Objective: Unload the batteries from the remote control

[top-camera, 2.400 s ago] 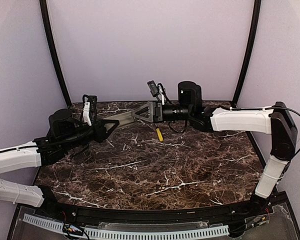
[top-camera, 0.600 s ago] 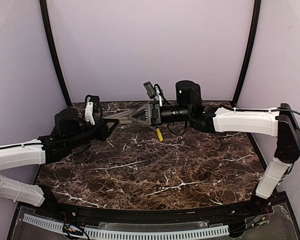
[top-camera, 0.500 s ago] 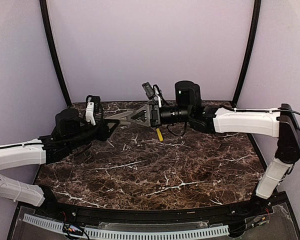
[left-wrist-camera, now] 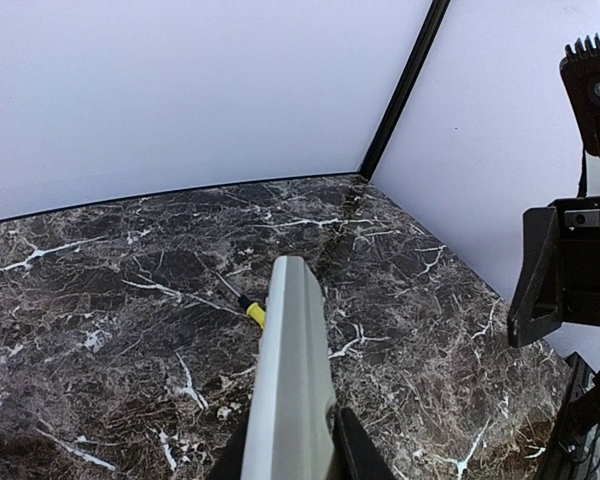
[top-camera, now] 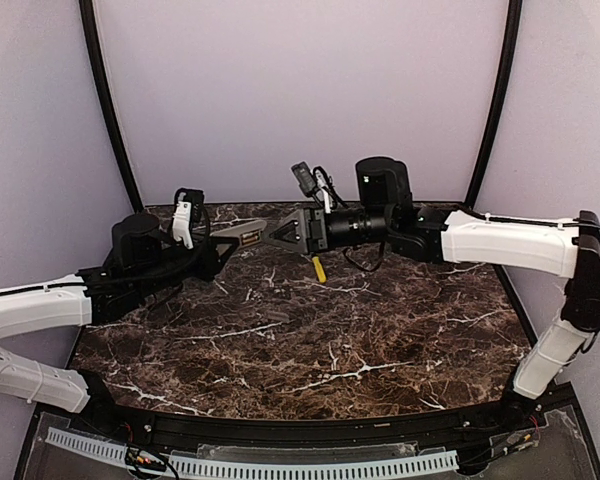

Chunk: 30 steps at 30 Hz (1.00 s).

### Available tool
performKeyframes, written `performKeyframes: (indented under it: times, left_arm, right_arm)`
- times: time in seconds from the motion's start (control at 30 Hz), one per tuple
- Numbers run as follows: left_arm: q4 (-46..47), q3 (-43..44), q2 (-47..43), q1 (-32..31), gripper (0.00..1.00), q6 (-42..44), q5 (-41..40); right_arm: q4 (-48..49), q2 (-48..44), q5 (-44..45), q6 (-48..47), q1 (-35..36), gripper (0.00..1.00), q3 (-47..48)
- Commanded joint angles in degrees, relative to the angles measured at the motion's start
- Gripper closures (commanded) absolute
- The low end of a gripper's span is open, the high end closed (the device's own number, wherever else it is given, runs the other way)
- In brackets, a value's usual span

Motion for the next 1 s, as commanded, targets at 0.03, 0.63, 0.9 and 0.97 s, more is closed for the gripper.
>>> performKeyframes:
  times: [0.03, 0.63, 0.9, 0.97]
  left_arm:
    - [-2.34, 3.32, -0.24, -0.29, 1.0, 4.47, -1.75]
    - [-16.84, 5.2, -4.91, -0.3, 1.0, -4.11, 2.53]
    - [-26.63, 4.8, -7.04, -0.21, 1.0, -10.59, 7.33]
    - [-26.58, 3.51, -7.37, -0.21, 1.0, -13.25, 9.97]
  right_arm:
    - [-2.46, -3.99, 2.75, -2.29, -0.11, 0.29, -1.49]
    - [-30.18, -1.86, 32.55, -6.99, -2.44, 0.28, 2.89]
    - [-39.76, 9.7, 39.89, -6.75, -2.81, 0.29, 12.51]
    - [-41.56, 12.73, 41.02, -6.83, -2.9, 0.29, 15.11]
